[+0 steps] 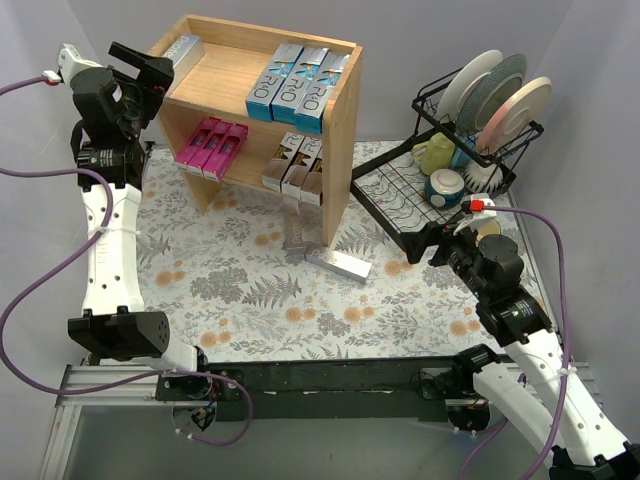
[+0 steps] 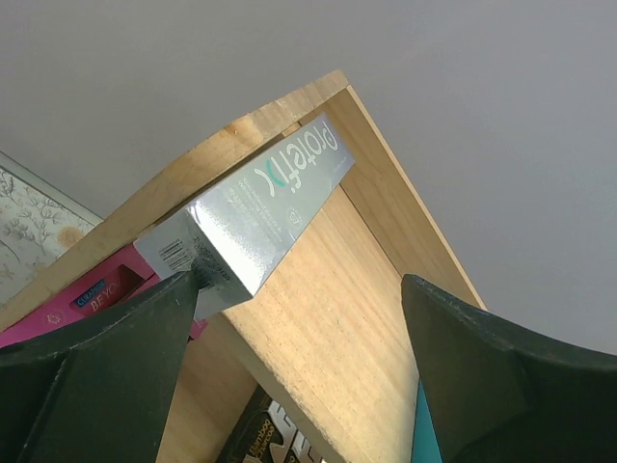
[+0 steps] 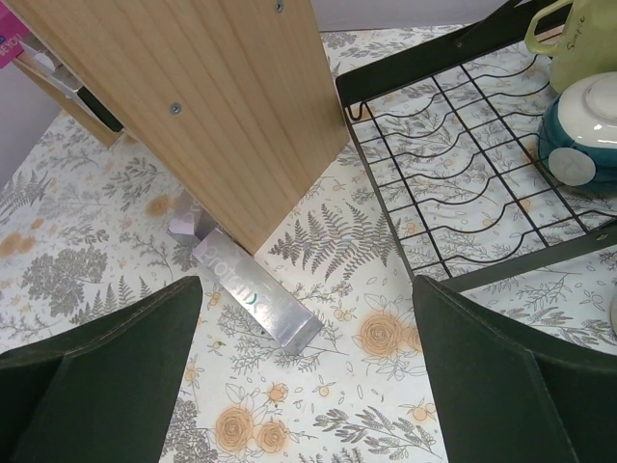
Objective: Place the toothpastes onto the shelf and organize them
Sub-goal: Adjust the toothpaste on the shelf.
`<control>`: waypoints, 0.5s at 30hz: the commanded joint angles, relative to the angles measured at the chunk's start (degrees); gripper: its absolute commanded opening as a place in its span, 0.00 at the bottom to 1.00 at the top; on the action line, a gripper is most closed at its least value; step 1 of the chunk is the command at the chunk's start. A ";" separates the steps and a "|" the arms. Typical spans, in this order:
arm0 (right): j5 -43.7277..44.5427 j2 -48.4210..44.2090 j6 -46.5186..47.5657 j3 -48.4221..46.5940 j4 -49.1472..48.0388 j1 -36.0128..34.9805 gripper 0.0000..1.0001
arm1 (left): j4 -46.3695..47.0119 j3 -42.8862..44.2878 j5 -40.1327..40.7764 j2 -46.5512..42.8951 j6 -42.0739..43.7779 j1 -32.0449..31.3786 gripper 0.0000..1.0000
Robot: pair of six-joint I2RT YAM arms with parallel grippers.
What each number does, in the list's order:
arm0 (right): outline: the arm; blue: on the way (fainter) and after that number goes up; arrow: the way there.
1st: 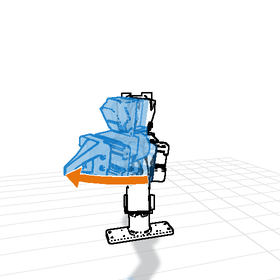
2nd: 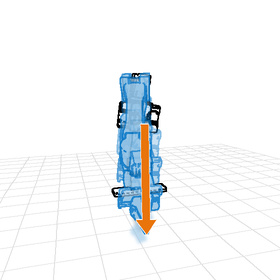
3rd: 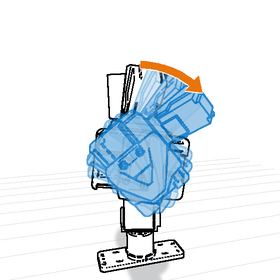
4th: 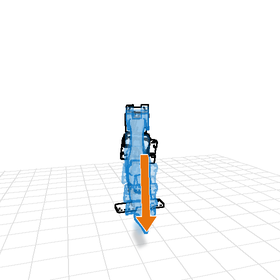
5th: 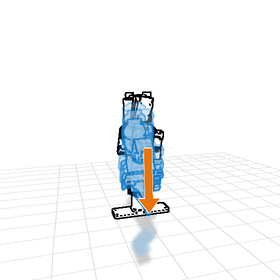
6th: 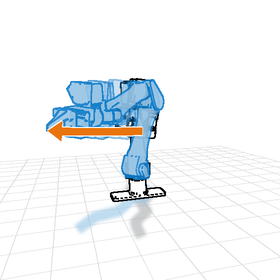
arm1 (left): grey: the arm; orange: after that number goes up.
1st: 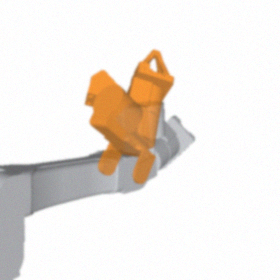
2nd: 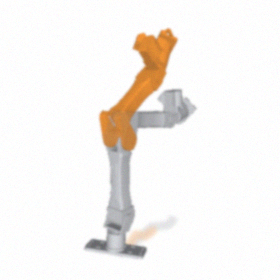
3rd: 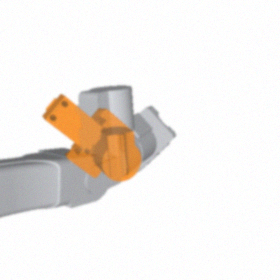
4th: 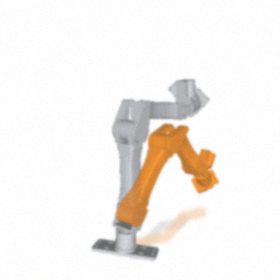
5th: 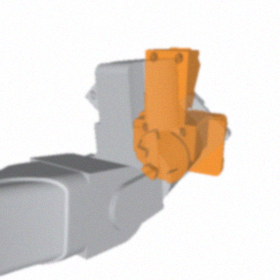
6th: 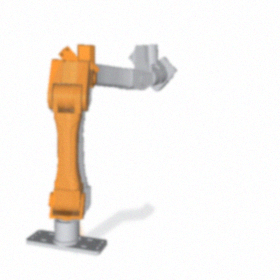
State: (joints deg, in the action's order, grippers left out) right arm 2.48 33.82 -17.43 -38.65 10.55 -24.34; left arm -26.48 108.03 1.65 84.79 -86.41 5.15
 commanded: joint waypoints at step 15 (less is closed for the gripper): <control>-13.26 6.95 8.63 -1.78 3.25 0.34 0.97 | 1.87 -6.57 -5.34 -11.72 13.51 0.21 0.96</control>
State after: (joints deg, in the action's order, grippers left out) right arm -2.50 37.65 -13.21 -38.79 12.84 -24.32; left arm -25.04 107.31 -1.93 84.18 -82.50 5.15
